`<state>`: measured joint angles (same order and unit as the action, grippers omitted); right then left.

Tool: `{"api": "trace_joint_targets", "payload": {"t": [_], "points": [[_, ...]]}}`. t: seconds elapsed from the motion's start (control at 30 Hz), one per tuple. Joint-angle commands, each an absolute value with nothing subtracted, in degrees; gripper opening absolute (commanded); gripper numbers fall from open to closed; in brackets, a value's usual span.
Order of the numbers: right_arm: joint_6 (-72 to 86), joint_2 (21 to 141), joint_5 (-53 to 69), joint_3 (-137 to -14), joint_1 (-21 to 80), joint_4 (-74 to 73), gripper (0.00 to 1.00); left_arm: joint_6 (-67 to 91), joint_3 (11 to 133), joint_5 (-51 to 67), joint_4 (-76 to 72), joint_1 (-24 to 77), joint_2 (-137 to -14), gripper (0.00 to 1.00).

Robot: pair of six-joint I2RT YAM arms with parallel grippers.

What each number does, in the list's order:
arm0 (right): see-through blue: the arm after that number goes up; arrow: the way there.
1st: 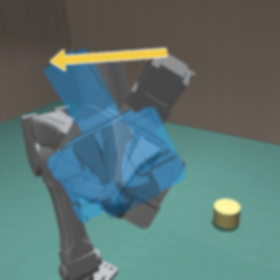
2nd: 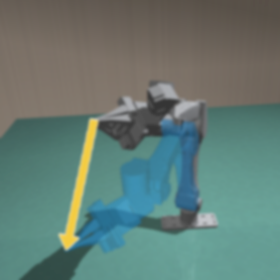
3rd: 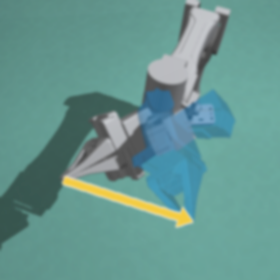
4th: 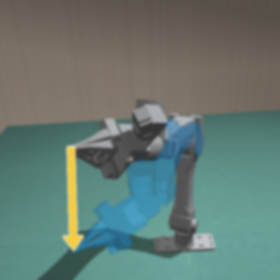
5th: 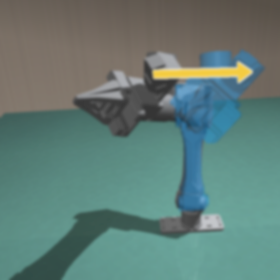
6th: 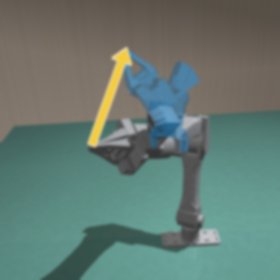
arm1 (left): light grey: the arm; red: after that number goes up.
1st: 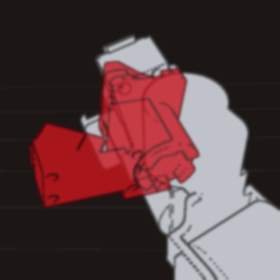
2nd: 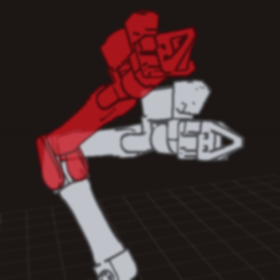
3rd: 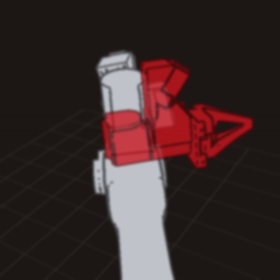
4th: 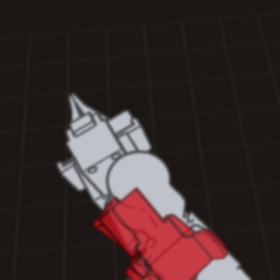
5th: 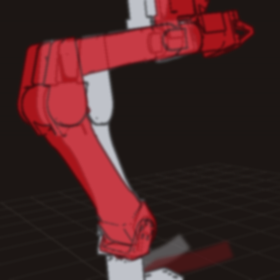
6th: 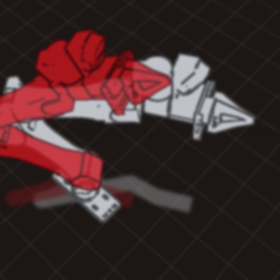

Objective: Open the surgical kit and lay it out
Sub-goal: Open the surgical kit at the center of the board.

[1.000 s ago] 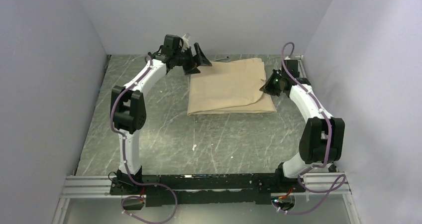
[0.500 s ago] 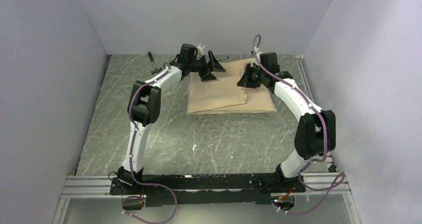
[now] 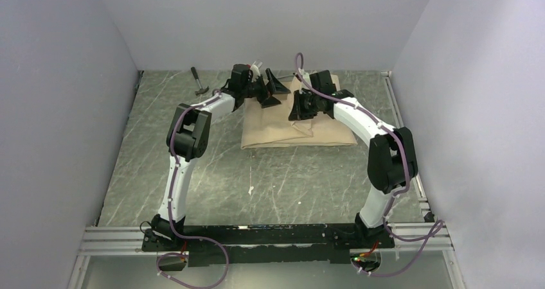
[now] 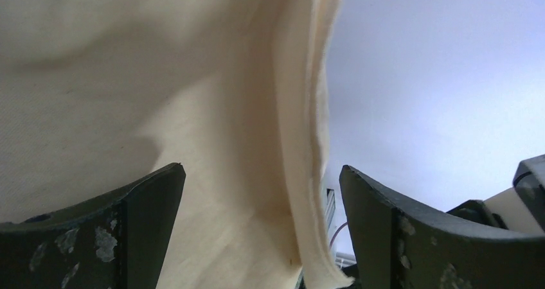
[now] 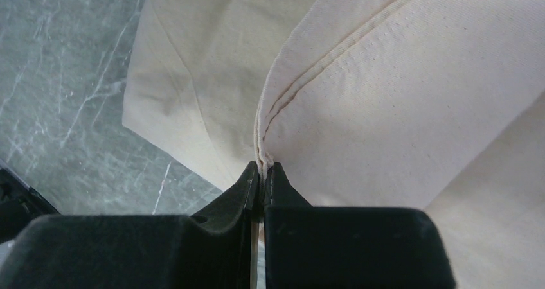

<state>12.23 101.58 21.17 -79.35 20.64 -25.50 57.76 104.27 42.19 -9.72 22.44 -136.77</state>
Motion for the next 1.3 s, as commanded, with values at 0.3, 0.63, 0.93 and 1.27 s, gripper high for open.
{"api": "trace_joint_targets", "payload": {"t": [0.3, 0.63, 0.93, 1.27], "points": [[3.8, 105.5, 24.6, -86.8, 25.6, -31.2, 0.0, 59.3, 101.8, 44.2, -19.6, 22.3, -132.8, 0.97], [-1.7, 100.7, 30.5, -82.0, 26.4, -29.1, 0.0, 58.5, 106.2, 48.4, -14.8, 22.2, -136.2, 0.76], [-4.8, 99.7, 27.3, -82.5, 27.2, -32.8, 0.06, 56.9, 107.3, 51.5, -12.2, 22.3, -138.2, 0.49], [1.2, 94.3, 24.1, -78.8, 26.4, -30.1, 0.57, 52.1, 110.9, 53.1, -4.7, 22.2, -139.0, 0.0]]}}
